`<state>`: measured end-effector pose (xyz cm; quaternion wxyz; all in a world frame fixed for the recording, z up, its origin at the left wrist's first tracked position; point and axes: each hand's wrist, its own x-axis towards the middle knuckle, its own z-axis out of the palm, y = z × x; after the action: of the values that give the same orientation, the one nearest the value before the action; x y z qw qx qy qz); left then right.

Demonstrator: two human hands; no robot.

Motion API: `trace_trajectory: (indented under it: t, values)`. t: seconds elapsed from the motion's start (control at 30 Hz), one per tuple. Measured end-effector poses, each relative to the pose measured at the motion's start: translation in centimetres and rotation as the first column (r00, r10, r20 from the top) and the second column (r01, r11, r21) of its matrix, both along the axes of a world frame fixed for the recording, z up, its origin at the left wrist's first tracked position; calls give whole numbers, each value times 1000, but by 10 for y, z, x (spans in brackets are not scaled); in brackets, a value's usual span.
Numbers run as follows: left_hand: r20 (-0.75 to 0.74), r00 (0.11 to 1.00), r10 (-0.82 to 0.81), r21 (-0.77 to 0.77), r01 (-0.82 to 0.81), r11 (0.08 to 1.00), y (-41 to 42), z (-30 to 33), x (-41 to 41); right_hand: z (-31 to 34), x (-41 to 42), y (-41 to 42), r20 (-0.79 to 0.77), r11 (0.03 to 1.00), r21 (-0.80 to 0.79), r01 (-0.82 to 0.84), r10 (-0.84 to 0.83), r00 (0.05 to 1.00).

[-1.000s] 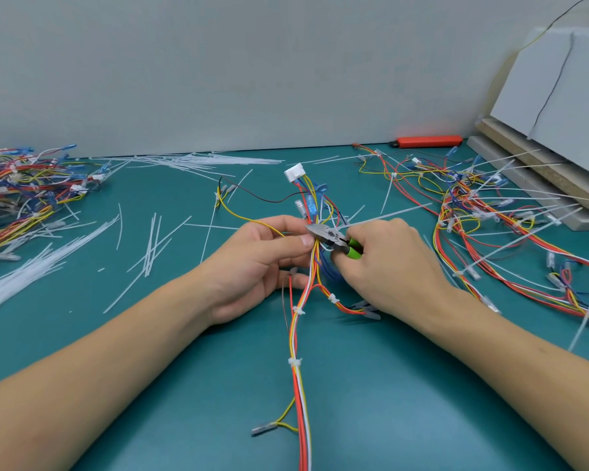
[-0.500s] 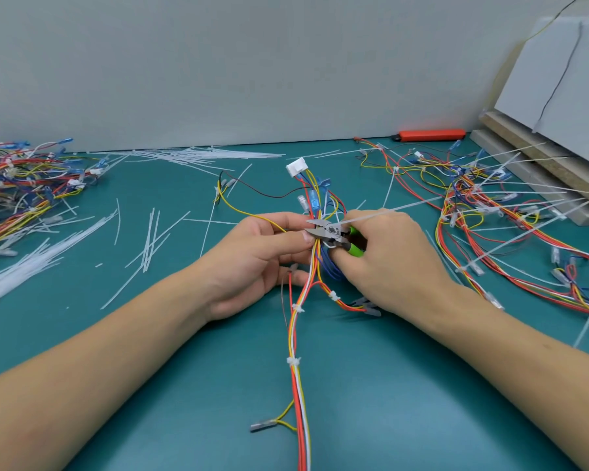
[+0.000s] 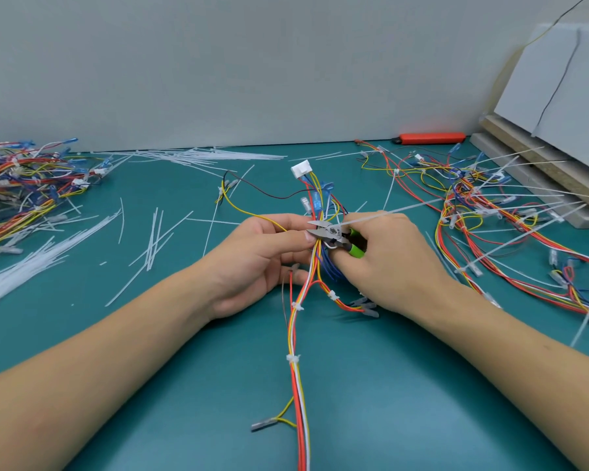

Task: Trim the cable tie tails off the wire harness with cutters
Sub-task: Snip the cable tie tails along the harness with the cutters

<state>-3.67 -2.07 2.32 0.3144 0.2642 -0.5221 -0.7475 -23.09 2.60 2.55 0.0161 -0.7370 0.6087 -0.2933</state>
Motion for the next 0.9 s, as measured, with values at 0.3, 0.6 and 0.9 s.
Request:
trace_trajectory:
  t: [0.3, 0.6, 0.9]
  values:
    - [-13, 1000, -7, -19, 6, 1000, -2, -3, 0, 0, 0, 0, -15, 998, -51, 20, -21, 1000]
    - [-6, 1000, -23, -26, 23, 999, -1, -2, 0, 2, 1, -1, -108, 993, 21, 115, -112, 988]
    - [-3, 1000, 10, -10, -10, 1000, 0, -1, -1, -1, -1, 1, -5, 1000, -8, 22, -22, 1000]
